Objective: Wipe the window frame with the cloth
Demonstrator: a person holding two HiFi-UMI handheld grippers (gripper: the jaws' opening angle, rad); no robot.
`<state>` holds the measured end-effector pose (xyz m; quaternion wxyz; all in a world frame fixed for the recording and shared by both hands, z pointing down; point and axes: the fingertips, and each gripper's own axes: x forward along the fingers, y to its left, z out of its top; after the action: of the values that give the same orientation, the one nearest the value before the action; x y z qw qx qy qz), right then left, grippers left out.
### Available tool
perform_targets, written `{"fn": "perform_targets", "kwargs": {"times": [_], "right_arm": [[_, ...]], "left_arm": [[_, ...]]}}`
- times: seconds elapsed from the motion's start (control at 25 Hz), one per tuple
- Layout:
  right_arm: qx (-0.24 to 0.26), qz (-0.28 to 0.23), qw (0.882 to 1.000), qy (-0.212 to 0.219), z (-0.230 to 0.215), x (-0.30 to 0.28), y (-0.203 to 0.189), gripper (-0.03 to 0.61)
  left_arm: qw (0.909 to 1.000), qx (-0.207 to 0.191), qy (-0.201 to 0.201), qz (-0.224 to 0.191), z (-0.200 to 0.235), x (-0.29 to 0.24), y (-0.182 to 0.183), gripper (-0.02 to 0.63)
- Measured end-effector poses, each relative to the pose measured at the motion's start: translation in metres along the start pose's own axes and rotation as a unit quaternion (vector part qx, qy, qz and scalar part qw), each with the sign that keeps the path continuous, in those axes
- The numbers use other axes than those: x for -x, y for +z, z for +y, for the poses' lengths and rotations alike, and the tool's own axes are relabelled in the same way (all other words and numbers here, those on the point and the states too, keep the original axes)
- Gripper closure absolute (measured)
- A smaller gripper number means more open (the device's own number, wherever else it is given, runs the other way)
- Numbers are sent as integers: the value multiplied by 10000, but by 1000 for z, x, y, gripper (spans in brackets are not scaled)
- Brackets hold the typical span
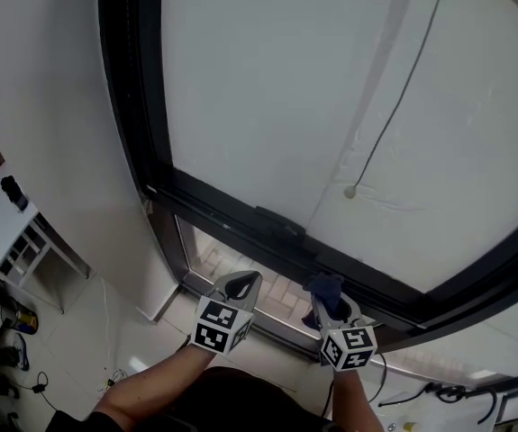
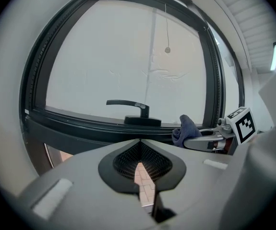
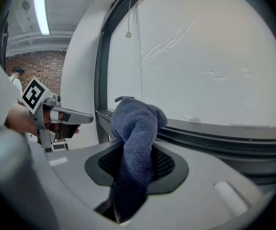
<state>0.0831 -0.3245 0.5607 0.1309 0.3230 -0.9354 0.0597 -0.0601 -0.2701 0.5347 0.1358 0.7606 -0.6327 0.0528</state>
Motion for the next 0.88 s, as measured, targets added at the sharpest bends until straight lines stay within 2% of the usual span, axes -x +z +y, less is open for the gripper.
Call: {"fn": "perform_targets", "kwargs": {"times": [0.2, 0.88], "right_arm": [[-84, 13, 9997, 211, 17, -20, 5, 451], [251, 136, 9960, 843, 91, -99, 24, 451]], "left_arm": [[9998, 31, 182, -70, 22, 10, 2, 620], [9965, 238, 793, -147, 114, 48, -1, 620]]}}
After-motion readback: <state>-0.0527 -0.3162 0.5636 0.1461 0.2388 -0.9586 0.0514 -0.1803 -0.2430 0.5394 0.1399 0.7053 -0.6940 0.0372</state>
